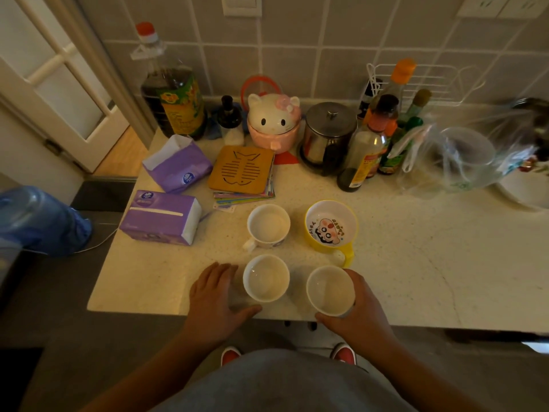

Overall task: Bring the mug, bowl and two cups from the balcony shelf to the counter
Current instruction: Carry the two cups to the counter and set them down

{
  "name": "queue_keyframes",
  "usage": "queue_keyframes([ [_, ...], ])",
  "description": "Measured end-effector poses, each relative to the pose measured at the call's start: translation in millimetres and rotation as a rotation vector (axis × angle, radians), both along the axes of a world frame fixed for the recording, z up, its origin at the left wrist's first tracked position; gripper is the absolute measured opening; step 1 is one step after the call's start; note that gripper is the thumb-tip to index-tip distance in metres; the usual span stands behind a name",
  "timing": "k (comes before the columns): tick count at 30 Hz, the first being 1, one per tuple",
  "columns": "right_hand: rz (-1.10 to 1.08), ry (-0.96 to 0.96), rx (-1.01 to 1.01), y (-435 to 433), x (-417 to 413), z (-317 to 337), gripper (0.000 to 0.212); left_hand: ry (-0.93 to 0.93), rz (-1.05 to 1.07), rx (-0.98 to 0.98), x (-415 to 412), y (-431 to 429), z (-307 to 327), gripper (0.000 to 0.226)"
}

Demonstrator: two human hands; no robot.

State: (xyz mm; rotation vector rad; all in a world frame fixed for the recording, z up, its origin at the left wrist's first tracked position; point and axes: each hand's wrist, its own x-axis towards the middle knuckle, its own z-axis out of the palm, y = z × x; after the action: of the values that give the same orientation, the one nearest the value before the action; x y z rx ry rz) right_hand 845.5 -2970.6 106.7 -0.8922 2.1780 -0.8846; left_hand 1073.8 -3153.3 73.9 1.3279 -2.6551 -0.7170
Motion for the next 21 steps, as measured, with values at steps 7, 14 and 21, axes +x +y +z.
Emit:
queue_keyframes([
  [7,-0.008,0.025,-0.062,-10,-1,-9,0.09,-0.193,0.0,-0.019,19,-4,-10,0.104],
  [14,-0.034,0.036,-0.072,-14,-5,-16,0.1,-0.261,-0.008,-0.026,15,-3,-3,0.105],
  [21,-0.029,0.021,-0.059,-9,-5,-19,0.105,-0.249,-0.008,-0.02,15,-1,2,0.103],
])
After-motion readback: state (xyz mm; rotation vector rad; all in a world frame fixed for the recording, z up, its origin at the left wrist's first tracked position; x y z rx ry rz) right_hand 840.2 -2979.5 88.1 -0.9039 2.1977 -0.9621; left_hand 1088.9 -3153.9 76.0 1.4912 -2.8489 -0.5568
